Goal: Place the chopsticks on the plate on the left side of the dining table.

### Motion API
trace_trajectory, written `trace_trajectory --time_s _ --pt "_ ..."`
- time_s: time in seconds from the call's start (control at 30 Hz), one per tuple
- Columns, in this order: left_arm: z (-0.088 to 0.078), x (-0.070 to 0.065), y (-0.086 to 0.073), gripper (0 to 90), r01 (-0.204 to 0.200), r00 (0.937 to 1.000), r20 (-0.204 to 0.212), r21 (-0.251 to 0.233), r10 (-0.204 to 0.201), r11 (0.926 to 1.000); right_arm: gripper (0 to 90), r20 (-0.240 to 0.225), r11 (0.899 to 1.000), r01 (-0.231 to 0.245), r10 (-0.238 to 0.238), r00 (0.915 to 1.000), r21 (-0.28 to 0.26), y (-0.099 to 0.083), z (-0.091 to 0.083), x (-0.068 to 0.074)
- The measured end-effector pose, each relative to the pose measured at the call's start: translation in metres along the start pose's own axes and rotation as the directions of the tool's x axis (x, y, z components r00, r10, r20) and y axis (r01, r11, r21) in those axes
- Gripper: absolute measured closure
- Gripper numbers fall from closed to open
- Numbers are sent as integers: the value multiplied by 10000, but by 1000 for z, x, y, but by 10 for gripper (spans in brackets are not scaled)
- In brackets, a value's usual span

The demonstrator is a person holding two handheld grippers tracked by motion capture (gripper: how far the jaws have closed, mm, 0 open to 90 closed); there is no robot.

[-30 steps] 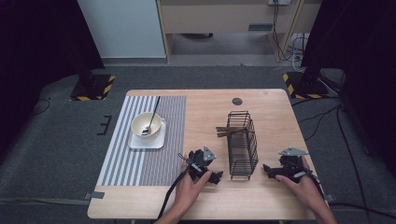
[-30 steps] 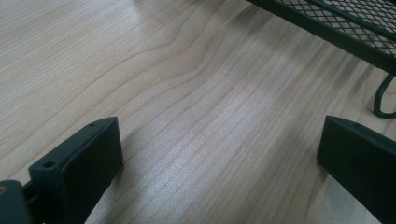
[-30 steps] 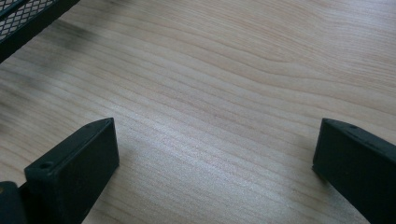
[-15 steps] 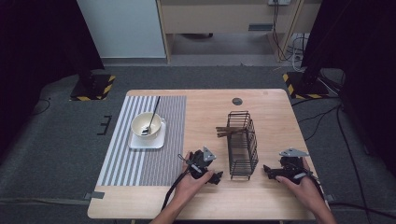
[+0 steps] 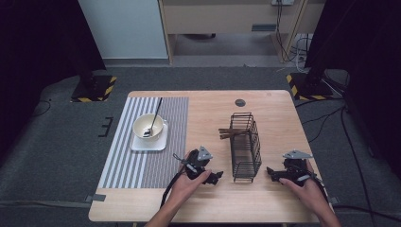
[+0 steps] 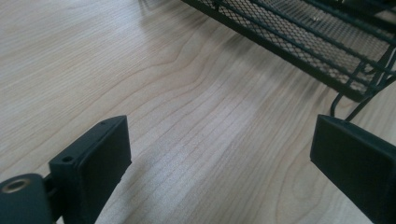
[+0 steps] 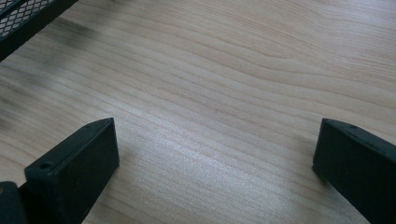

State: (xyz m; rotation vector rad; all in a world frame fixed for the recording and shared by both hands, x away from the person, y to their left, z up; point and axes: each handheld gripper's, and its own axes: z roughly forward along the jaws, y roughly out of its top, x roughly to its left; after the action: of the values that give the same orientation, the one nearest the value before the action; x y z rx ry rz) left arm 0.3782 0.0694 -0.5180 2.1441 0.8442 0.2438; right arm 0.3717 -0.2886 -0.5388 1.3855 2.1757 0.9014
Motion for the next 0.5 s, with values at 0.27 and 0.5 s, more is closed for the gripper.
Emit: trace_trajectory --time_s 0.27,0.5 --pt "-18 8 6 57 -400 9987 -335 -392 387 9984 1 97 10000 -84 84 9999 9 3 3 0" --pt "-29 6 18 48 -542 9984 -194 -557 532 9970 2 146 9999 -120 120 9998 -12 3 3 1"
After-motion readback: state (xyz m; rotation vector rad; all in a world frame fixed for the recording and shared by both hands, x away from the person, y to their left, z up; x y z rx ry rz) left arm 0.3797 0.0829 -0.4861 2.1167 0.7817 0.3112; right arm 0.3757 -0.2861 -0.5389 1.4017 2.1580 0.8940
